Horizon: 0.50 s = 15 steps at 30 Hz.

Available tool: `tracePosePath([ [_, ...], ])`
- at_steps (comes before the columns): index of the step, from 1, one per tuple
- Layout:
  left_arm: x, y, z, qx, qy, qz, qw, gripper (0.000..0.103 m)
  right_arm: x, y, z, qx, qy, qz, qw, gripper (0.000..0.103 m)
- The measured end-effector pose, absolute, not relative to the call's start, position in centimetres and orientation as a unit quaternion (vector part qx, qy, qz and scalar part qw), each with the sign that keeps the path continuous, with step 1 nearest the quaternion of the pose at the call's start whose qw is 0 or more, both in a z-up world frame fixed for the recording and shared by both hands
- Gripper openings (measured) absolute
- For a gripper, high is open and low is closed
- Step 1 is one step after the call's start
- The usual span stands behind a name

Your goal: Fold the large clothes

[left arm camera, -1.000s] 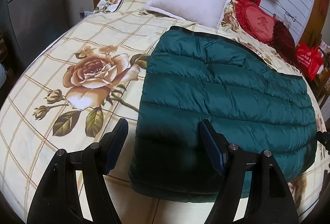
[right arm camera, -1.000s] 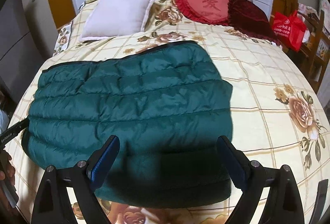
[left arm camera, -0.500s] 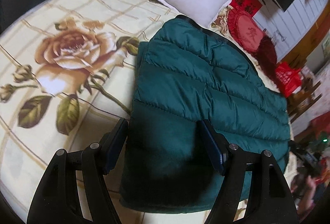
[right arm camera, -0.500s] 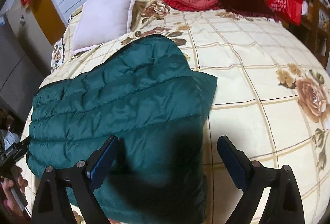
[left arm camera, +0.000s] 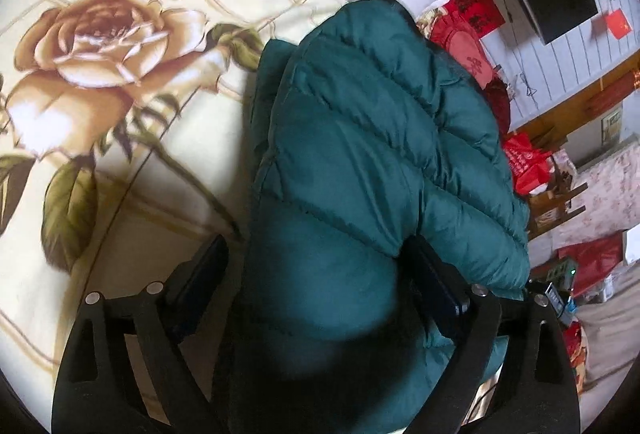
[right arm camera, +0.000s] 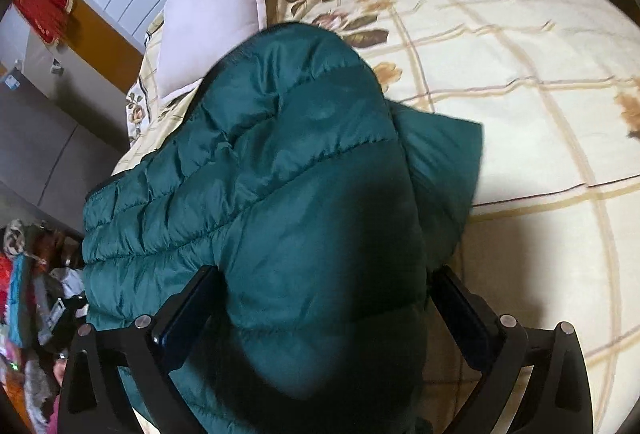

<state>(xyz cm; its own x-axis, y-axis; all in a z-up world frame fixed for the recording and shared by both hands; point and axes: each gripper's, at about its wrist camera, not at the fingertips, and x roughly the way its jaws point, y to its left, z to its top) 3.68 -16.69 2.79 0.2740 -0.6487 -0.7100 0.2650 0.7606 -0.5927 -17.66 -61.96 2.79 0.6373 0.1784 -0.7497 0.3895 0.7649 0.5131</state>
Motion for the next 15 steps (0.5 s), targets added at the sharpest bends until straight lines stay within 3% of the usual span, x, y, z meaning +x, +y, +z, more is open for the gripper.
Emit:
tracePosePath([
  [5, 4.1, -18.0, 2.9, -0.157, 0.52, -0.303, 0.783, 0.102, -17.5, -61.8, 2.5, 0.336, 0.417, -0.05, 0.843, 0.103],
  [11, 4.0, -19.9, 2.8, -0.141, 0.53, -0.333, 0.767, 0.101, -17.0, -60.4, 2.5, 0.338, 0.417, -0.025, 0.843, 0.103],
  [13, 3.1, -20.5, 3.2, -0.118, 0.518, -0.336, 0.778, 0.092, -16.9, -59.0, 3.2, 0.316, 0.413, -0.027, 0.854, 0.094],
  [15, 2.4, -20.5, 3.7, -0.111, 0.507, -0.34, 0.784, 0.082, -17.4, -58.1, 4.1, 0.301, 0.402, -0.036, 0.864, 0.073],
])
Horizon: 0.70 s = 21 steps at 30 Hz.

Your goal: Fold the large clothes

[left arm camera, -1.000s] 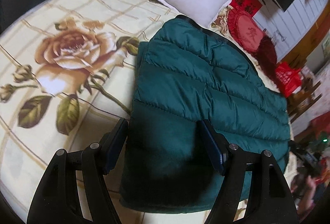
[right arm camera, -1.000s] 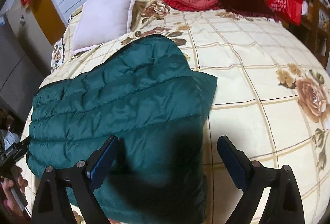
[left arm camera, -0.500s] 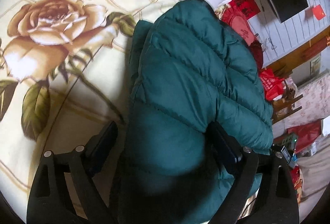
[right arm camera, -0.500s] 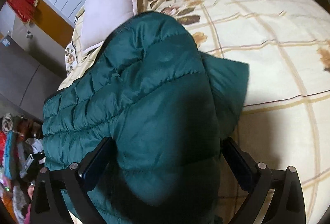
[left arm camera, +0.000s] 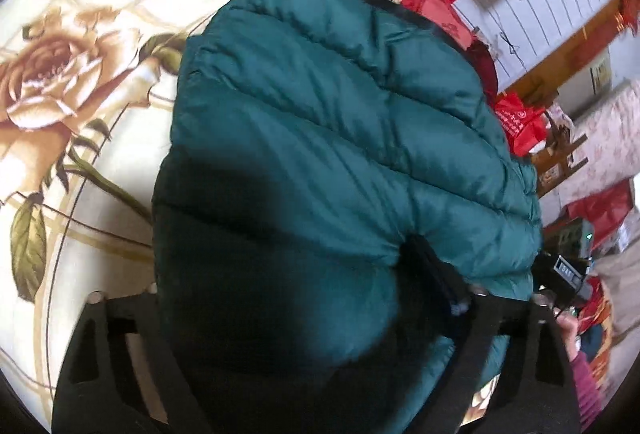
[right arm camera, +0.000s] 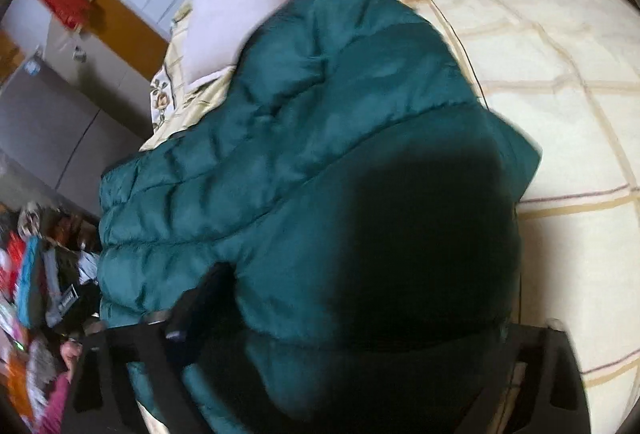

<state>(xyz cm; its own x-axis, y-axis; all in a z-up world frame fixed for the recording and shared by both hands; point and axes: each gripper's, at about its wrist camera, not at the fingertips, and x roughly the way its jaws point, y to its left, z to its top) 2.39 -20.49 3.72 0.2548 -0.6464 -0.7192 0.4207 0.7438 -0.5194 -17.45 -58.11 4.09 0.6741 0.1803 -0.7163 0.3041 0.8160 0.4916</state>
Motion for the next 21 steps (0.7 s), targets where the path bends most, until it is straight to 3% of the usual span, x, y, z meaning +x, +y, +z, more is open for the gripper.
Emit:
tracePosePath([
  [3, 1.6, -19.8, 4.9, -0.117, 0.493, -0.35, 0.787, 0.063, -18.7, -57.6, 5.5, 0.314, 0.379, -0.036, 0.87, 0.051],
  [5, 1.1, -19.2, 5.9, -0.119, 0.486, -0.357, 0.789, 0.052, -19.8, -57.0, 6.9, 0.32, 0.363, -0.029, 0.875, 0.044],
  [7, 0.1, -18.6, 7.1, -0.114, 0.478, -0.366, 0.79, 0.048, -20.6, -55.7, 8.4, 0.31, 0.355, -0.019, 0.882, 0.042],
  [15, -5.5, -15.2, 10.3, -0.088, 0.459, -0.406, 0.785, 0.045, -25.2, -51.0, 12.8, 0.296, 0.341, 0.028, 0.892, 0.039],
  [21, -8.7, -12.5, 10.6, -0.079, 0.467, -0.413, 0.778, 0.045, -30.4, -49.3, 11.8, 0.325, 0.349, 0.043, 0.878, 0.039],
])
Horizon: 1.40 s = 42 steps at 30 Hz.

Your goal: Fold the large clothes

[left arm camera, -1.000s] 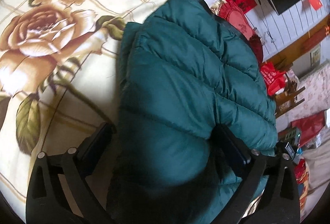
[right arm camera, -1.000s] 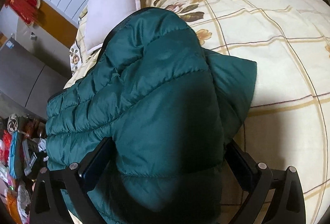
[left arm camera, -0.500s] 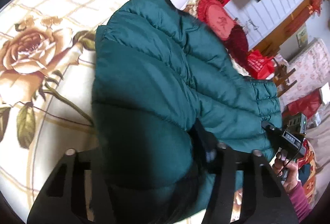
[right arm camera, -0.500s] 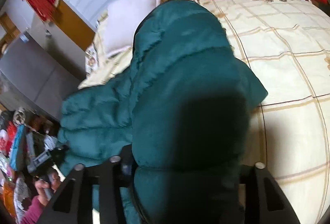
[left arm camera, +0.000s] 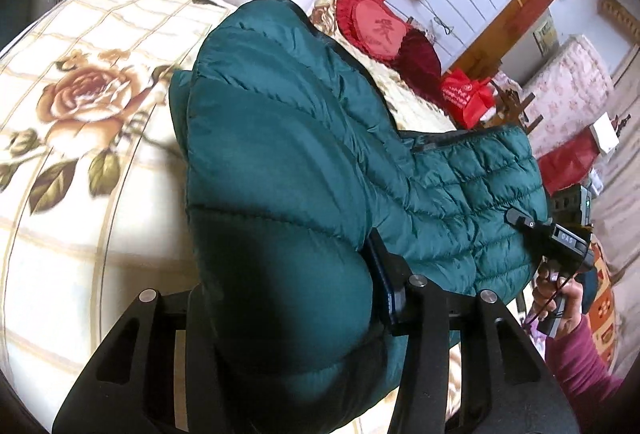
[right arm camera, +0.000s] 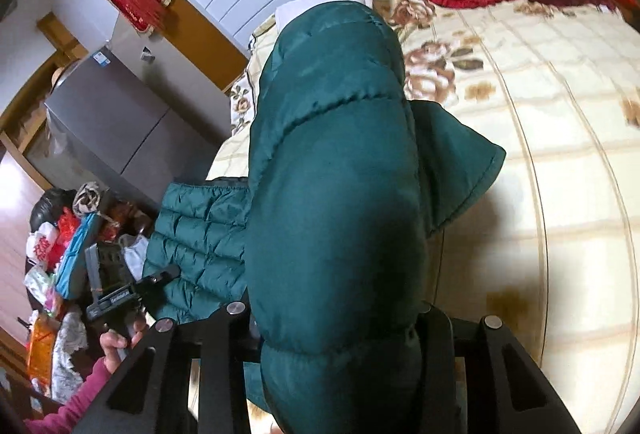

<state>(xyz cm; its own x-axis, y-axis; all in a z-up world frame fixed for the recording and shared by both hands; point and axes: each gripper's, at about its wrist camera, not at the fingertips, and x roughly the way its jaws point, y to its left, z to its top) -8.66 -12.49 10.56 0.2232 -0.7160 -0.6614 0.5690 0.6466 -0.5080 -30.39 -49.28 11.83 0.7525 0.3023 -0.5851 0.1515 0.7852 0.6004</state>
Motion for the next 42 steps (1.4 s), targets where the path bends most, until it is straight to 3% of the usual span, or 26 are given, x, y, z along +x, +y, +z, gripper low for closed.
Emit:
tracePosePath([
  [5, -10.2, -11.4, 9.0, -0.068, 0.488, -0.387, 0.78, 0.045, -32.1, -49.4, 9.9, 0.325, 0.373, -0.004, 0.869, 0.039],
  [7, -10.6, -11.1, 8.1, -0.08, 0.5, -0.37, 0.779, 0.045, -31.4, -49.9, 8.7, 0.31, 0.398, -0.042, 0.862, 0.045],
  [9, -11.1, -11.1, 7.6, -0.077, 0.499, -0.353, 0.787, 0.05, -30.4, -50.4, 7.2, 0.297, 0.425, -0.089, 0.85, 0.069],
  [10, -11.3, -11.2, 7.3, -0.07, 0.5, -0.338, 0.794, 0.059, -29.9, -50.5, 6.3, 0.287, 0.44, -0.106, 0.844, 0.074],
  [11, -11.4, -11.3, 7.1, -0.065, 0.502, -0.323, 0.8, 0.067, -29.5, -50.4, 5.7, 0.279, 0.449, -0.116, 0.841, 0.087],
  [12, -11.6, -11.2, 6.6, -0.065, 0.506, -0.31, 0.802, 0.07, -29.3, -50.3, 5.4, 0.274, 0.449, -0.123, 0.841, 0.095],
  [13, -11.6, -11.2, 6.2, -0.068, 0.509, -0.305, 0.802, 0.072, -29.3, -50.2, 5.2, 0.272, 0.445, -0.132, 0.843, 0.097],
  [21, -12.3, -9.6, 7.0, -0.074, 0.515, -0.284, 0.805, 0.075, -32.4, -49.1, 8.6, 0.242, 0.432, -0.167, 0.853, 0.097],
  [30, -15.9, -8.2, 10.7, -0.024, 0.453, -0.226, 0.862, 0.075, -36.0, -44.2, 13.7, 0.213, 0.386, -0.156, 0.884, 0.097],
  [42, -21.8, -12.2, 11.7, 0.041, 0.4, -0.196, 0.894, 0.075, -35.5, -33.5, 12.6, 0.163, 0.362, -0.153, 0.905, 0.097],
])
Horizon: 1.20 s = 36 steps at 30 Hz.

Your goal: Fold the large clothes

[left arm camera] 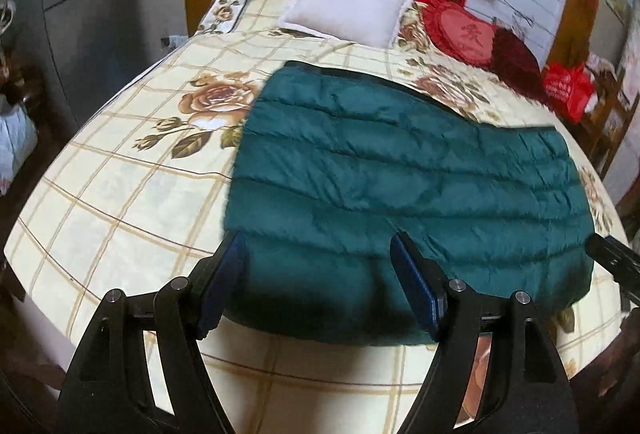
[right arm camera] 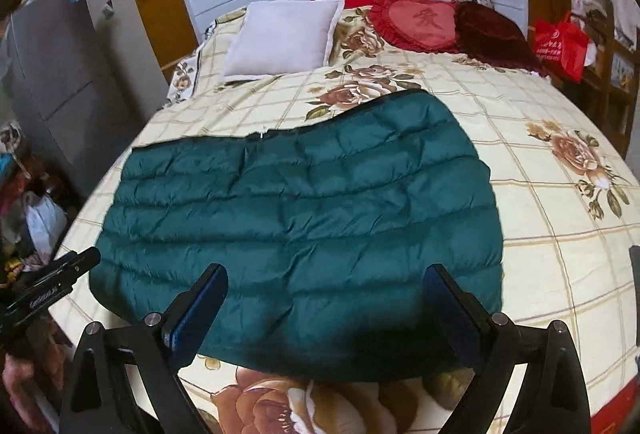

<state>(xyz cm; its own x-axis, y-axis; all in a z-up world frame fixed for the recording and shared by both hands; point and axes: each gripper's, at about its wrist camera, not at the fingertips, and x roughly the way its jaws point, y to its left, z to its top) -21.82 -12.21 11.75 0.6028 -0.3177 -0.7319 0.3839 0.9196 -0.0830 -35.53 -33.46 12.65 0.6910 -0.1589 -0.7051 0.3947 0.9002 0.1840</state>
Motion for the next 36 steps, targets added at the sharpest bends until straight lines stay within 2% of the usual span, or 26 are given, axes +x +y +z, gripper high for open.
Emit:
tracePosePath([
  [19, -25.7, -16.1, 11.3, 0.086, 0.357, -0.178, 0.913, 0.075, -35.1, -30.9, 10.6, 0.155, 0.366, -0.16, 0.904, 0.097],
  [36, -26.1, -16.5, 10.5, 0.113, 0.357, -0.155, 0.914, 0.075, -34.6, -30.7, 9.7, 0.163, 0.369, -0.164, 0.9, 0.097],
])
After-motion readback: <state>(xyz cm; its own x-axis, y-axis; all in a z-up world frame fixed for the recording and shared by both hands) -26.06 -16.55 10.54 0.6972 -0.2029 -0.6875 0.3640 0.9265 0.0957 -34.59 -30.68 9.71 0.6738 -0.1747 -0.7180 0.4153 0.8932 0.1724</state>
